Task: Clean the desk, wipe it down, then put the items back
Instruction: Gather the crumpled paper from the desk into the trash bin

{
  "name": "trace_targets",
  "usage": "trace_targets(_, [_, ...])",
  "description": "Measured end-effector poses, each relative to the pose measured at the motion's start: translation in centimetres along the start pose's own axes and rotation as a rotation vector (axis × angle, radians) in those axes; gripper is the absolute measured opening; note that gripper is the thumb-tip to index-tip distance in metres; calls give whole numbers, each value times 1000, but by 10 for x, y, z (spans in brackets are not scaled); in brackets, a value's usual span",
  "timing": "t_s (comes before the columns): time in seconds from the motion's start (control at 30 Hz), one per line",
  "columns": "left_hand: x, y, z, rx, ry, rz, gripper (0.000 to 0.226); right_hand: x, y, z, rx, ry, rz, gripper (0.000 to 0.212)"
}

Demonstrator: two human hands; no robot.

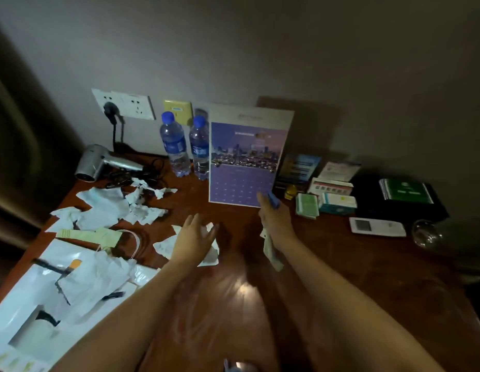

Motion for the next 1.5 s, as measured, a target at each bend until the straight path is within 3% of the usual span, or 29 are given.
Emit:
trace_targets(0.1, [-24,-9,9,2,23,43,32,7,-23,-14,58,53,-50,46])
trace_targets(0.23, [-70,-27,33,38,29,172,30,1,-64,-56,41,43,-79,25])
trace_targets(0.37, [-131,-54,79,114,64,323,25,-9,-121,-123,-81,-56,-112,24])
trace_targets(0.53, [-221,-99,175,247,118,477,23,-33,-223,-232,-221,-55,-83,31])
trace_targets(0.73, [-338,-184,313,444,149,714,20,-82,-366,-366,-446,21,35,11])
trace_targets(0.83, [-391,-224,368,530,152,820,16,-92,-435,-423,-617,-197,87,23])
trace_targets(0.97, [-450,-269,424,625,210,922,17,-103,-500,-478,-685,-443,116,21])
trace_targets(1.13, [-506,-300,479,749,257,1000,8,-120,-547,-532,-771,-511,160,20])
trace_targets(1.3, [-555,-300,541,855,250,1031,13,-144,-559,-597,-815,-505,203,20])
trace_targets(1.5, [-637,-282,628,862,192,1058,16,-161,-560,-705,-854,-517,253,19])
Point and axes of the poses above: each hand's wrist, its own y-axis towards the middle knuckle, its own z-axis out of the palm, x = y × z, the point moved 7 cm from there along y, towards the middle knuckle, and after that the axes turned 13 degrees about x, right-handed, at the moved point
